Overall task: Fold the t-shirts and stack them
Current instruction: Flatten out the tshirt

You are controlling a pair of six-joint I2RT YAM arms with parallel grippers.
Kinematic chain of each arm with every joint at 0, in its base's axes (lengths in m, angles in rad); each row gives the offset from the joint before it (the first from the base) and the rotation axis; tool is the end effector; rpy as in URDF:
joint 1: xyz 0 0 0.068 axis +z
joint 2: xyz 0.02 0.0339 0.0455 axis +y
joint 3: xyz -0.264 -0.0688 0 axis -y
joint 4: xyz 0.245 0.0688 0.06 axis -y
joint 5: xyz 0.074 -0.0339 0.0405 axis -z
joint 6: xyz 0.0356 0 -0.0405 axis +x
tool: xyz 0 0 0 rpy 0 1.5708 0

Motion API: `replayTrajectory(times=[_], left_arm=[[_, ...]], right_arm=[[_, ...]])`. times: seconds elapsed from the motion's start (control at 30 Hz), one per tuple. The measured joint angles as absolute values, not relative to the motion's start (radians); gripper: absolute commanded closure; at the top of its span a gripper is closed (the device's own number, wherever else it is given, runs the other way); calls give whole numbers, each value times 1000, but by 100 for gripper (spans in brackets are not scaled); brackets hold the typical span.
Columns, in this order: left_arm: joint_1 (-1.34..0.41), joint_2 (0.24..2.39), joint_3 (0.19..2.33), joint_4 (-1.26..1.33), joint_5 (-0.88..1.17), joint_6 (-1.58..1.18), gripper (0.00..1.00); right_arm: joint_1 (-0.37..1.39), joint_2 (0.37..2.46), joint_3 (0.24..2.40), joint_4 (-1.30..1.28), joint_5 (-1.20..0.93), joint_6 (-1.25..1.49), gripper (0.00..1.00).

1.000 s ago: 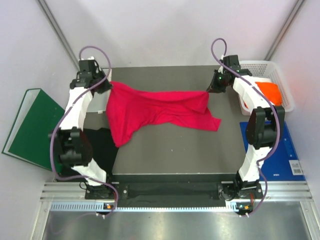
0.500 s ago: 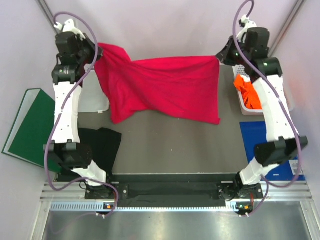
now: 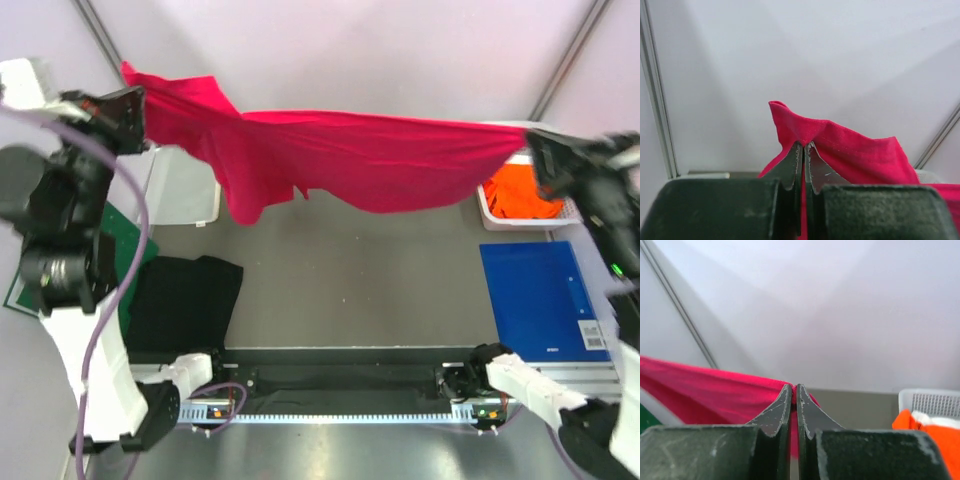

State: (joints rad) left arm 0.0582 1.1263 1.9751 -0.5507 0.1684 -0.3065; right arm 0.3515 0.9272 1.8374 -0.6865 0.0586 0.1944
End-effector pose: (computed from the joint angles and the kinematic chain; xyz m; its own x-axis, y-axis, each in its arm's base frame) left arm 0.1278 0.0015 0.6074 0.2486 -0.2835 -0.9262 0.1863 0.9524 -0.2415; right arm 0.0677 0.0226 0.5793 0.1483 0.2598 -0.9542 -0.3249 0.9241 0.2011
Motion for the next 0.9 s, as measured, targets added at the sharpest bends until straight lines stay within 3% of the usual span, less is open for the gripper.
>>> replayTrajectory(times=[0.3,0.57,0.73,0.9], left_arm=[[57,1080,2066,-548,187,-302,100],[57,1345,2100,-538,222,-303,100],[55,1612,2063,-514,301,-315,100],[16,1911,1990,-533,332,-312,100]], right_arm=[[352,833,1876,-672,131,190,100],[349,947,1629,-574,236,139,100],[268,1135,1370,-438,167,132,100],[120,1511,1277,-359,47,170,100]])
